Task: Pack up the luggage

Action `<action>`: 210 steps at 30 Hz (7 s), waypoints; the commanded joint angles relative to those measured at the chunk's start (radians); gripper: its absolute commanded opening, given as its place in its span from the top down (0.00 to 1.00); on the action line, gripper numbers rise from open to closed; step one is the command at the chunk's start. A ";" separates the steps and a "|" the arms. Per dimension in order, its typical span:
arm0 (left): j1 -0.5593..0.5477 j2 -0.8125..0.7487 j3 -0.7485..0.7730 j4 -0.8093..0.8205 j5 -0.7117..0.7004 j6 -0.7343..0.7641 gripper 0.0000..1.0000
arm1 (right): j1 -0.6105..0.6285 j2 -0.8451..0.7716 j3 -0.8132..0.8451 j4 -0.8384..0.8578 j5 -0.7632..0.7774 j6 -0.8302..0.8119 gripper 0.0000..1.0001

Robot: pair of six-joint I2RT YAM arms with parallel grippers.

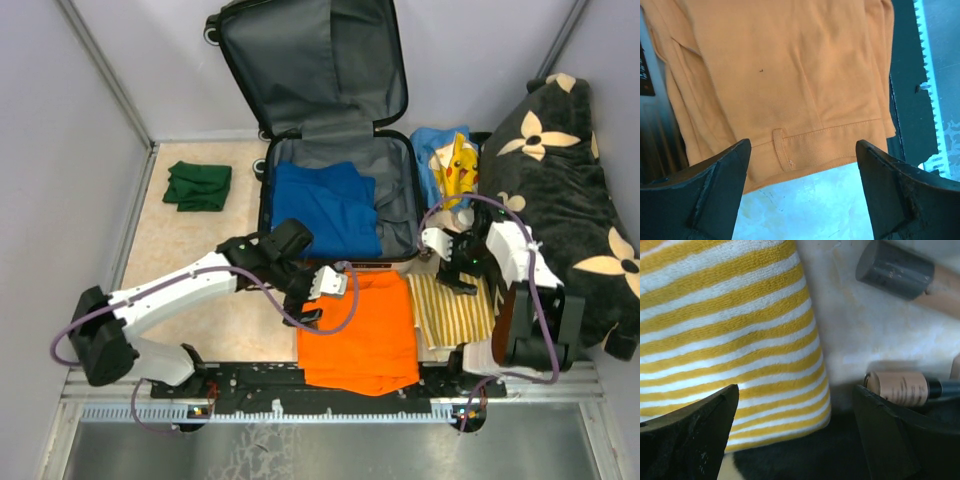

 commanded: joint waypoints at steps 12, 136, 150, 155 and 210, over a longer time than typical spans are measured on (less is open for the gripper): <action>0.084 -0.113 -0.063 0.076 0.016 -0.001 0.07 | 0.017 0.278 0.039 0.009 -0.024 -0.177 0.25; 1.109 0.962 1.123 -0.307 -0.081 0.590 0.01 | 0.376 0.465 0.983 0.482 -0.009 0.626 0.01; 1.110 0.870 0.793 -0.287 -0.118 0.699 0.05 | 0.376 0.304 0.785 0.490 0.022 0.709 0.01; 1.109 0.849 0.708 -0.142 -0.148 0.664 0.09 | 0.375 0.264 0.769 0.492 0.023 0.709 0.01; 0.612 0.540 0.961 0.283 -0.124 0.115 1.00 | 0.298 0.150 0.619 0.615 0.052 0.889 0.01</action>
